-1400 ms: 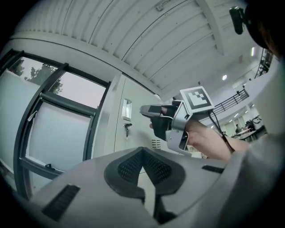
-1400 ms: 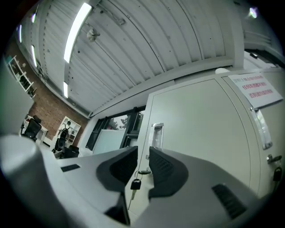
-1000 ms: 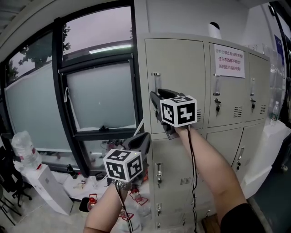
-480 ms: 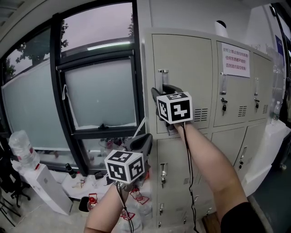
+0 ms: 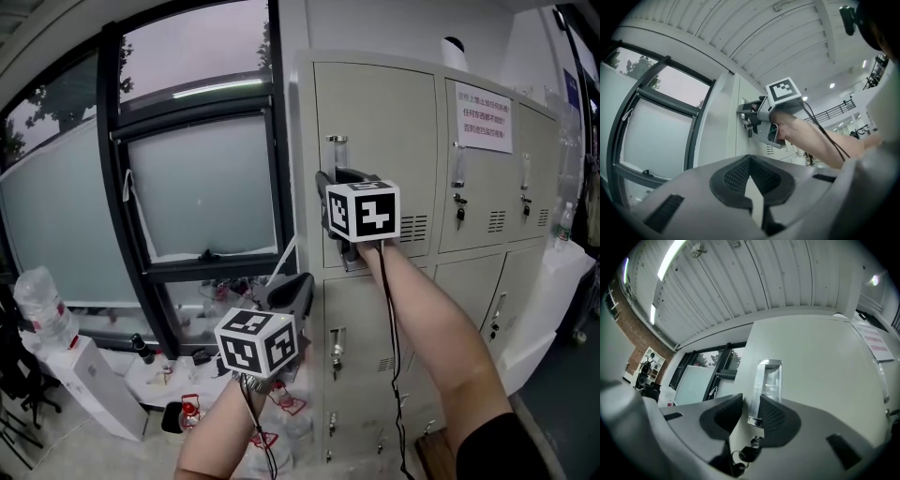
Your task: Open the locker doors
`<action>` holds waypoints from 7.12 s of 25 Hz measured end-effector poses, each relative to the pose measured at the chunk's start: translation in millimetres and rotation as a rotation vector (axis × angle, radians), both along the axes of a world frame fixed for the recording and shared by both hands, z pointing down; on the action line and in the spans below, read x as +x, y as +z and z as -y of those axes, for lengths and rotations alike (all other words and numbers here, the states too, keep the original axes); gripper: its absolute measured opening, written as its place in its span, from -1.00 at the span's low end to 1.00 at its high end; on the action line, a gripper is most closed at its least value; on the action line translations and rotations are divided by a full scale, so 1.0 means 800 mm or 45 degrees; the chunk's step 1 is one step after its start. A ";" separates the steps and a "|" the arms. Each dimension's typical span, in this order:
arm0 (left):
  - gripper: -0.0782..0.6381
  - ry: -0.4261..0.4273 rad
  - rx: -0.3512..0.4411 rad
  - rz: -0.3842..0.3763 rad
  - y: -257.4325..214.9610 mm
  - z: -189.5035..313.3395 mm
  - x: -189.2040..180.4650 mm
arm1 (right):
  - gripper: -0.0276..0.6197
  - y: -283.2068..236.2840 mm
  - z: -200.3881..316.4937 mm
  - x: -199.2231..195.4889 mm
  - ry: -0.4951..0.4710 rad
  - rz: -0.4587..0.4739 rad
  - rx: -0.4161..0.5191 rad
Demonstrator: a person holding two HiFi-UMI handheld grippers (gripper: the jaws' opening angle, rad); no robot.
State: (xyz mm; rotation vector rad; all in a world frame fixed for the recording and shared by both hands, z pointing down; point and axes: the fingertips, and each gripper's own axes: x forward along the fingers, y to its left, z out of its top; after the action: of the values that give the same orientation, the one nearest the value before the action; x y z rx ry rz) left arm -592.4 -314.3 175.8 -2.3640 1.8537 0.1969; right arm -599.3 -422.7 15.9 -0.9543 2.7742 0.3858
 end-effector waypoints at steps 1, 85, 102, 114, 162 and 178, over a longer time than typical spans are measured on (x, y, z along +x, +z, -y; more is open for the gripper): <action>-0.79 0.000 0.001 -0.002 0.001 -0.002 -0.001 | -0.57 0.000 -0.001 0.002 0.008 0.003 0.001; -0.79 0.077 -0.109 0.009 0.054 -0.079 0.342 | -0.48 0.036 -0.105 0.400 -0.202 -0.001 -0.044; -0.79 0.060 -0.089 0.023 0.044 -0.103 0.362 | -0.54 0.041 -0.127 0.423 -0.195 0.000 -0.032; -0.79 -0.060 -0.091 0.027 0.055 -0.140 0.386 | -0.91 0.101 -0.156 0.479 -0.110 -0.018 -0.036; -0.79 0.011 -0.184 0.011 0.108 -0.354 0.316 | -0.91 0.254 -0.383 0.455 0.032 -0.121 -0.208; -0.79 0.032 -0.130 0.021 0.089 -0.386 0.326 | -0.91 0.246 -0.412 0.459 0.025 -0.102 -0.214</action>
State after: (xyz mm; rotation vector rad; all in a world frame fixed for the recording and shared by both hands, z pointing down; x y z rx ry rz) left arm -331.3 -5.6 246.7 -2.4486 1.8698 0.0869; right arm -232.3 -92.9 212.9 -1.0244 2.9095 0.1998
